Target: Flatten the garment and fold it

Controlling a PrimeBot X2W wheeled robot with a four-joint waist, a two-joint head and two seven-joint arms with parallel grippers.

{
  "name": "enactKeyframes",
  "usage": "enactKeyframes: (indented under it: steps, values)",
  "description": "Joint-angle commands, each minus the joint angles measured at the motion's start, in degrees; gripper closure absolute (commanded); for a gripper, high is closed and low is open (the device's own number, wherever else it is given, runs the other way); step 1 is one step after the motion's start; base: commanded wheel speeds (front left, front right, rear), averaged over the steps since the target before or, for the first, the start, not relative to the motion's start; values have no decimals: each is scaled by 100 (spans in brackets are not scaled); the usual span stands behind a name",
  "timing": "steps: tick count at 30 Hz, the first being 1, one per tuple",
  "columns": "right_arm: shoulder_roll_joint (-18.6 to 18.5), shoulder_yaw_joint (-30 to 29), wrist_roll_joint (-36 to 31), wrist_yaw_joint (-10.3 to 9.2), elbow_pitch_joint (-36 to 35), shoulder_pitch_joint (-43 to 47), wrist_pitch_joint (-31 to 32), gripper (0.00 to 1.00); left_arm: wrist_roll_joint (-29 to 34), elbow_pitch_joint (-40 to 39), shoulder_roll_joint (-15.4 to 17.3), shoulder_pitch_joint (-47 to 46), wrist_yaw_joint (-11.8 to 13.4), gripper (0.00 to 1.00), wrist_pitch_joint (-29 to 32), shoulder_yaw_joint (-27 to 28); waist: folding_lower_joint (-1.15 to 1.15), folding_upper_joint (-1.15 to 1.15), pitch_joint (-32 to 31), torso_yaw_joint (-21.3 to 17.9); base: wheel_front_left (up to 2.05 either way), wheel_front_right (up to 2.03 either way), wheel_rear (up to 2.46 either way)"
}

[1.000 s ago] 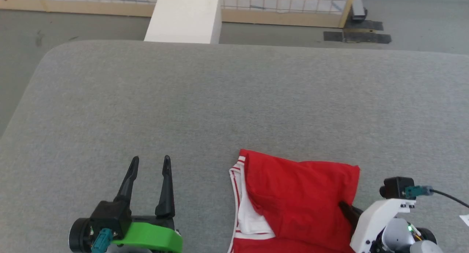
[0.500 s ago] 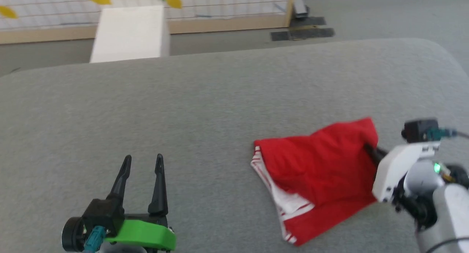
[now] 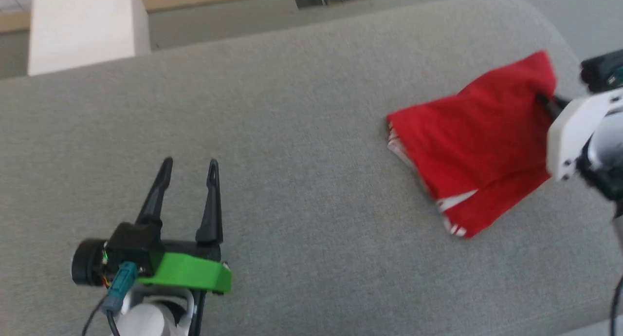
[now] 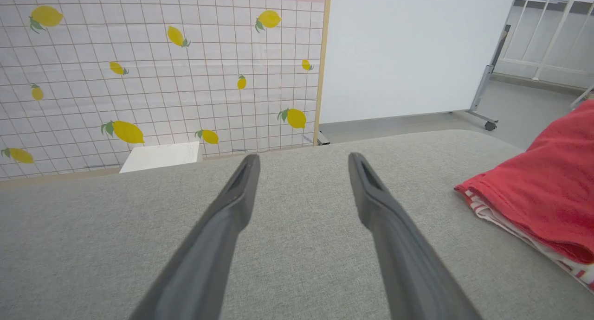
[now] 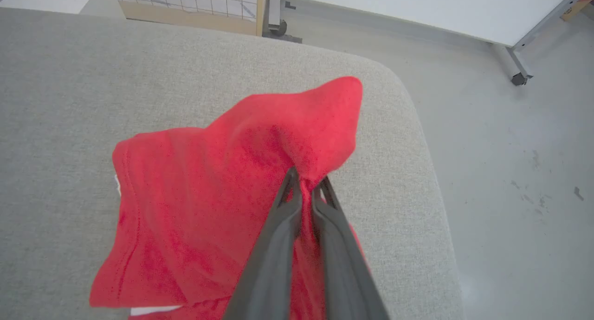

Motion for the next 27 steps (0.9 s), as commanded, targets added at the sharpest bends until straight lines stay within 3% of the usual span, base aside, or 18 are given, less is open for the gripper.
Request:
enactKeyframes:
  steps: [1, 6, 12, 20, 27]
  values:
    - [-104, 48, 26, -9, 66, -188, -104, 100, 105, -58, 63, -152, 32, 0, 38, 9, 0, 0, 543, -260, 0, 0, 0]
    - [-586, 131, 60, -9, 357, -594, -393, 100, 337, -330, 200, -507, 91, 0, 215, 32, 0, 0, 1100, -258, 0, 0, 0]
    - [-1176, -195, -32, -9, 878, -1006, -788, 100, 700, -702, 426, -982, 133, 0, 513, 45, 0, 0, 1794, -148, 0, 0, 0]
    - [-1359, -758, -486, -9, 1428, -1255, -1172, 100, 1006, -1011, 523, -1358, 196, 0, 575, 58, 0, 0, 2369, -15, 0, 0, 0]
    - [-1206, -1129, -876, -9, 1939, -1403, -1383, 100, 928, -1022, 420, -1321, 374, 0, 653, 149, 0, 0, 2553, 41, 0, 0, 0]
